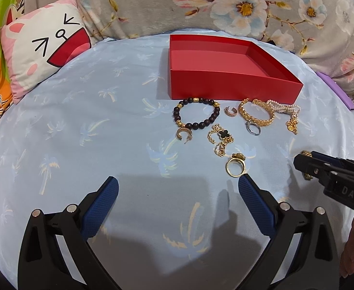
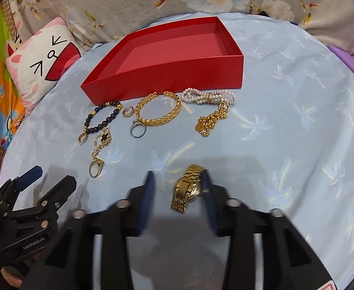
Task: Organize jewelry
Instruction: 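Grasp the gold watch with the right gripper, then lift the gold watch with the right gripper while the left gripper grasps a gold ring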
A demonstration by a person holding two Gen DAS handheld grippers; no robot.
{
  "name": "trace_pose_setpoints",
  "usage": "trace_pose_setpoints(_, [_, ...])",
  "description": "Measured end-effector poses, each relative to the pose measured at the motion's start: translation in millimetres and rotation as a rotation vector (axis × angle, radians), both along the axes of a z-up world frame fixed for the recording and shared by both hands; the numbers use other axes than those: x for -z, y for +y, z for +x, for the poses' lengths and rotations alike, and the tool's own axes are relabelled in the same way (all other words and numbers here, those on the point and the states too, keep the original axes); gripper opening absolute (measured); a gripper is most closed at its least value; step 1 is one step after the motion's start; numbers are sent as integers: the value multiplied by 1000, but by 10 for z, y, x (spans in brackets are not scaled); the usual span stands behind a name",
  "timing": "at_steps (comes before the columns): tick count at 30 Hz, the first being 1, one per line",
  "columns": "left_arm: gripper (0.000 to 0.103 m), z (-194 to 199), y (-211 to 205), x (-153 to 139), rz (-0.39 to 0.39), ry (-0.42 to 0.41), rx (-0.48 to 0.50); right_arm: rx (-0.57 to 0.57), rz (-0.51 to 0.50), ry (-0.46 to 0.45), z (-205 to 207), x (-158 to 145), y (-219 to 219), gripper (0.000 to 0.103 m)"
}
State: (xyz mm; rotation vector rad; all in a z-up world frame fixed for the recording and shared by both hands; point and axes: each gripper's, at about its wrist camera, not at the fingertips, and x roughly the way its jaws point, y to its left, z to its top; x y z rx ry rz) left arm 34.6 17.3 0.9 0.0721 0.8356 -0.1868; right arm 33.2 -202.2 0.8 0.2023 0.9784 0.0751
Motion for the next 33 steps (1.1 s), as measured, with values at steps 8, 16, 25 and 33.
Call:
trace_pose_setpoints(8, [97,9,1,11,-1,2,-1,34,95,-94,-172,-163,-188,11])
trace_pose_setpoints(16, [97,6,-2,15,4,-7,-4,66,150,-93,-268,-174,-328,11])
trace_pose_setpoints(25, [97,-8,-4,10,6,-10,-5,40,73,-41,-320,-62,-218,33])
trace_pose_setpoints(33, [97,-23,-10,12,7,-13,1,14,42,-32,-273,-5,-99,52])
